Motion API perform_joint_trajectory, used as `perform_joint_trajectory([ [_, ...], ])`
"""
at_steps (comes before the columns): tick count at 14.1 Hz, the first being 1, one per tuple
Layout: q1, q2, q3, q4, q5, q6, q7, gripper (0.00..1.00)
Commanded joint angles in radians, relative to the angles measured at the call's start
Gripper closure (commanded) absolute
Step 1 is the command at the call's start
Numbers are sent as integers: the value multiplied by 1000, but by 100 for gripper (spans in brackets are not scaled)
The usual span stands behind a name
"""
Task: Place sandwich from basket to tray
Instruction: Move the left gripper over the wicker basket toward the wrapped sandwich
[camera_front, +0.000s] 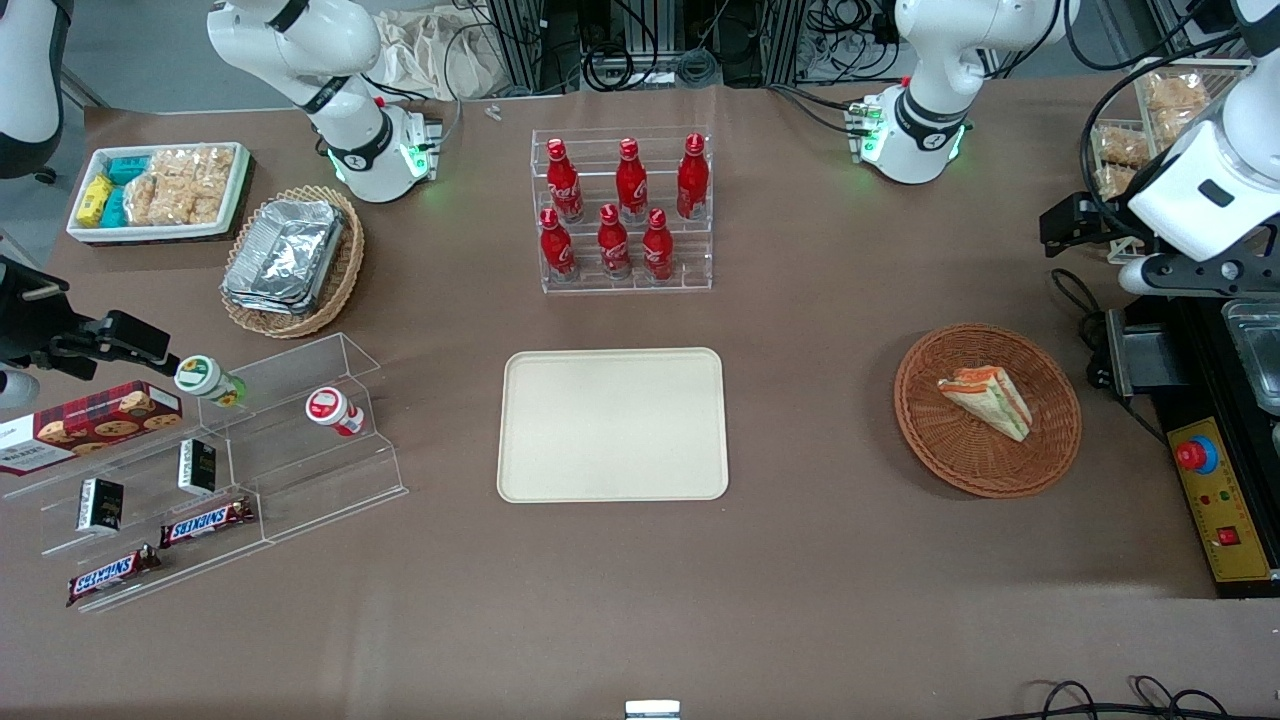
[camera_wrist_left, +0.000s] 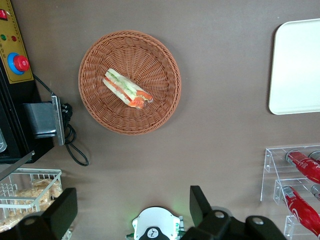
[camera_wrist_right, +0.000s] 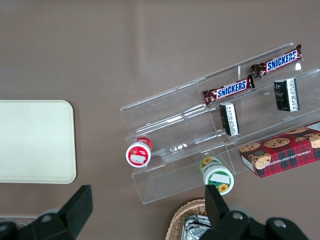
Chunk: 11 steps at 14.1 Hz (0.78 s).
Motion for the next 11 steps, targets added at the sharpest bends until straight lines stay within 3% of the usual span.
perform_joint_trajectory([
  [1, -5, -3, 6, 18, 8, -13, -9, 0],
  [6, 4, 27, 13, -15, 11, -8, -20, 0],
  [11, 102, 87, 12, -154, 11, 96, -99, 0],
])
